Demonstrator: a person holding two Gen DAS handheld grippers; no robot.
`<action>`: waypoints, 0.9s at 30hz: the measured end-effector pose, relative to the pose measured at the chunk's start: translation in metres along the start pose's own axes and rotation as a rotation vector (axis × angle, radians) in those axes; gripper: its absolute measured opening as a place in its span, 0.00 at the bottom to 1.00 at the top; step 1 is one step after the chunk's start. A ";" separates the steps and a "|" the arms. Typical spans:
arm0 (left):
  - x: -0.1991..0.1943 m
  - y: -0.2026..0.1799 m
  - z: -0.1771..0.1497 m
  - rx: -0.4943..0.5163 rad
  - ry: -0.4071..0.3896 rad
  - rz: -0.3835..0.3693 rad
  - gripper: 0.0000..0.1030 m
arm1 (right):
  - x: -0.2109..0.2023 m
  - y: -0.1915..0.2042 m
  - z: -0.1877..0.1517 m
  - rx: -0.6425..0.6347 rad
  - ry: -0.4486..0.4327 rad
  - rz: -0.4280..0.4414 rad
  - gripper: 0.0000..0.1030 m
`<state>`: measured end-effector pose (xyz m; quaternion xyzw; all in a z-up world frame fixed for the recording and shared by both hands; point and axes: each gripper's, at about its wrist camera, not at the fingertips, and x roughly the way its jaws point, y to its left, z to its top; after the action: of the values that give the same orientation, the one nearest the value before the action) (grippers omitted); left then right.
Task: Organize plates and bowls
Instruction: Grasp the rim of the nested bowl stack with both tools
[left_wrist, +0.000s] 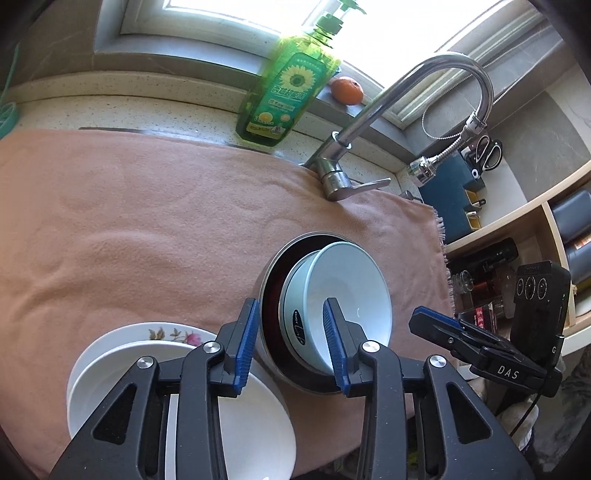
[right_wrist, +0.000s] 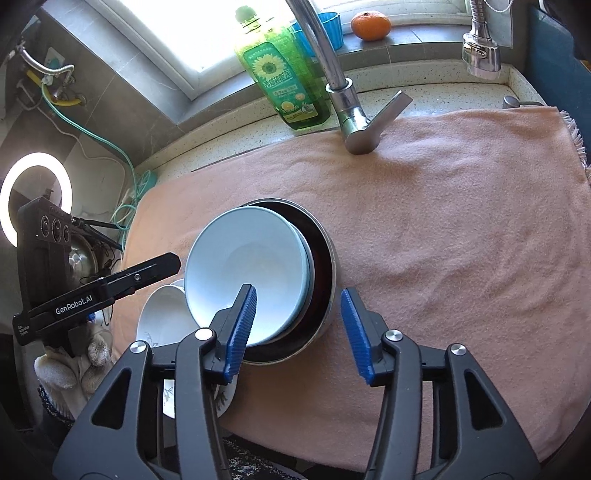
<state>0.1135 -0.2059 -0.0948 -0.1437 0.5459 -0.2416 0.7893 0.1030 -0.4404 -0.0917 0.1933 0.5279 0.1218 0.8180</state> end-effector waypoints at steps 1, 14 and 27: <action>-0.001 0.002 -0.001 -0.005 -0.004 0.006 0.35 | -0.002 -0.001 -0.002 0.001 -0.014 -0.009 0.57; 0.005 0.013 -0.005 -0.015 -0.026 0.103 0.36 | -0.009 -0.045 -0.011 0.080 -0.064 -0.029 0.58; 0.019 0.011 -0.002 0.025 0.022 0.099 0.28 | 0.013 -0.042 -0.015 0.129 -0.013 0.029 0.32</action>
<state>0.1192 -0.2066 -0.1156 -0.1036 0.5579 -0.2106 0.7960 0.0949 -0.4699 -0.1263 0.2540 0.5266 0.0980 0.8053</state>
